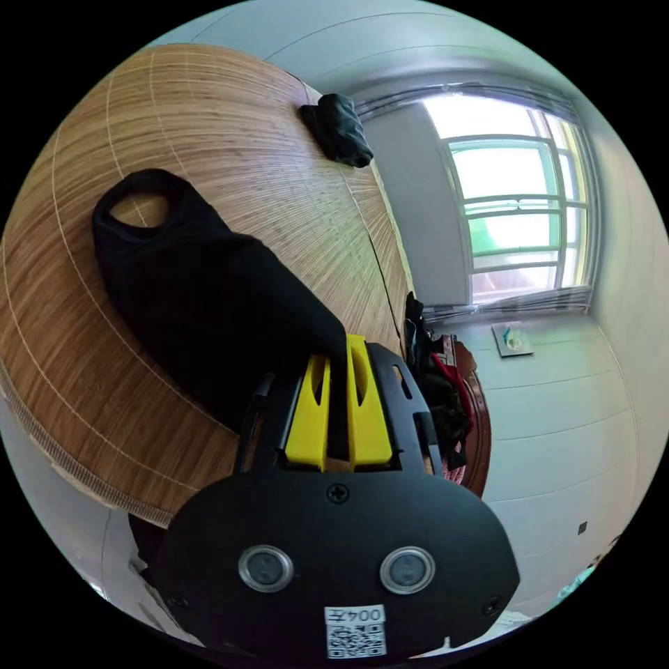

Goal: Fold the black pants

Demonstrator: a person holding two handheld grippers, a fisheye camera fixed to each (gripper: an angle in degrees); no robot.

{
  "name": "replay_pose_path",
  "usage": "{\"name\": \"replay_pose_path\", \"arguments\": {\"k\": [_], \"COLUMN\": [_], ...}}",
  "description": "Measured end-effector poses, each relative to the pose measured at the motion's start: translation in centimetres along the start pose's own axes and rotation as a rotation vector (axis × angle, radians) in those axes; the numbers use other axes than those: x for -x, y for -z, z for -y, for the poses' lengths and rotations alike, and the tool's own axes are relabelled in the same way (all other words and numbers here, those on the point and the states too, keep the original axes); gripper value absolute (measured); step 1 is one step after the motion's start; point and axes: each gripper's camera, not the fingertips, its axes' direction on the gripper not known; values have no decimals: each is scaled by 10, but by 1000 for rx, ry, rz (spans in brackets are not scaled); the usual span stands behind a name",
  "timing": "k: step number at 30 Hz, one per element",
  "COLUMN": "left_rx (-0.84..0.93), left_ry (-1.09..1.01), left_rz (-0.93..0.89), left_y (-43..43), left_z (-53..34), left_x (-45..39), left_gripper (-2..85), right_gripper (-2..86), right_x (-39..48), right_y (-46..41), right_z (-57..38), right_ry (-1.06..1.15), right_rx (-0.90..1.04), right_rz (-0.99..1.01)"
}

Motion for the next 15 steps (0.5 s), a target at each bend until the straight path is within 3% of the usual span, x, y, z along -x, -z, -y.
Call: {"name": "replay_pose_path", "arguments": {"k": [10, 15], "left_rx": [-39, -55], "left_ry": [-296, -407], "left_rz": [-19, 93], "left_y": [-16, -15], "left_z": [17, 9], "left_x": [-40, -77], "left_gripper": [56, 63], "right_gripper": [112, 119], "right_x": [-84, -121], "right_y": [30, 54], "right_z": [-38, -60], "right_ry": [-144, -165], "right_rx": [-123, -196], "right_rz": [-188, -230]}}
